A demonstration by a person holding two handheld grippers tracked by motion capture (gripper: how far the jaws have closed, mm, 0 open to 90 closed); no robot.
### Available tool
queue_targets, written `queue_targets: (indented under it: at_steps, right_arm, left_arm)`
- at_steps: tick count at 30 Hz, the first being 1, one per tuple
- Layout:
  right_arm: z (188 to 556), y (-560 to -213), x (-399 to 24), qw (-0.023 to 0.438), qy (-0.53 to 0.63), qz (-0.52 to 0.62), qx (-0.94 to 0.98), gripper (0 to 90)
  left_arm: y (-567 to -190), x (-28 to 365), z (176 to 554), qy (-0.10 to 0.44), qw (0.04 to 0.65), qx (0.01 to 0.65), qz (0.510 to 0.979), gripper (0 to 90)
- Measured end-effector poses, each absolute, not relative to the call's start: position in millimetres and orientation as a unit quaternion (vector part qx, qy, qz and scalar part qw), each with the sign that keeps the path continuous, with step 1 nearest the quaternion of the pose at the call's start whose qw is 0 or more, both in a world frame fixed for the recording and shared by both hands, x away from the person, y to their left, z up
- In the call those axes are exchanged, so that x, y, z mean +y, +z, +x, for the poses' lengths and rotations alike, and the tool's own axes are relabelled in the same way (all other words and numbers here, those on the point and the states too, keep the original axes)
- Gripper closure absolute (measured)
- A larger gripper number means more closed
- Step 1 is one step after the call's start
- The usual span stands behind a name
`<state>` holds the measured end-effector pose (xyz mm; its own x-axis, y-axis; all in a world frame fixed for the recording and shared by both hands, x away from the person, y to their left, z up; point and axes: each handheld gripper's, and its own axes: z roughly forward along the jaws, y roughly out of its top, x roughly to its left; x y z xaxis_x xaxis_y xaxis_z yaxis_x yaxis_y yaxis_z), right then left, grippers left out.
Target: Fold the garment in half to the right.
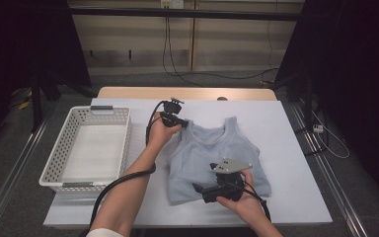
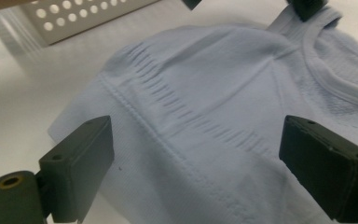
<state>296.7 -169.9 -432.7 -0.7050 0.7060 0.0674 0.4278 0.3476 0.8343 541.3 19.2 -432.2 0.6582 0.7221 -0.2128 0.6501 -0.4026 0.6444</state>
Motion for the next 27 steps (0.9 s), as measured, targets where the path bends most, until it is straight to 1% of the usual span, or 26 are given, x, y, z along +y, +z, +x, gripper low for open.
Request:
queue_targets:
  at_steps: [5,11,15,18,20,25,27]
  right_arm:
    - [295.6,-431.7,-165.0,0.147,0.458,0.341,0.808,9.6]
    - [294.0,-430.1,-158.0,0.143,0.459,0.327,0.814,10.0]
    - [293.4,-432.5,-150.7,0.139,0.459,0.32,0.817,11.2]
    - [291.8,-434.4,-144.3,0.133,0.458,0.313,0.821,13.7]
    - [290.8,-435.0,-140.0,0.132,0.457,0.303,0.826,17.1]
    - [289.9,-437.4,-129.4,0.123,0.455,0.283,0.835,28.2]
    - [289.3,-439.2,-125.8,0.122,0.452,0.28,0.838,28.9]
  left_arm:
    - [-421.0,26.9,542.1,0.056,0.364,0.416,0.831,87.0]
    - [-414.6,37.0,543.5,0.044,0.369,0.429,0.823,87.5]
    - [-412.4,40.9,543.0,0.05,0.371,0.432,0.82,87.6]
    - [-409.9,42.5,542.9,0.053,0.374,0.431,0.819,87.6]
    - [-408.4,42.3,542.4,0.055,0.373,0.431,0.82,87.5]
    - [-405.7,40.5,540.9,0.056,0.377,0.429,0.819,87.5]
    - [-405.6,40.6,540.8,0.055,0.377,0.43,0.818,87.5]
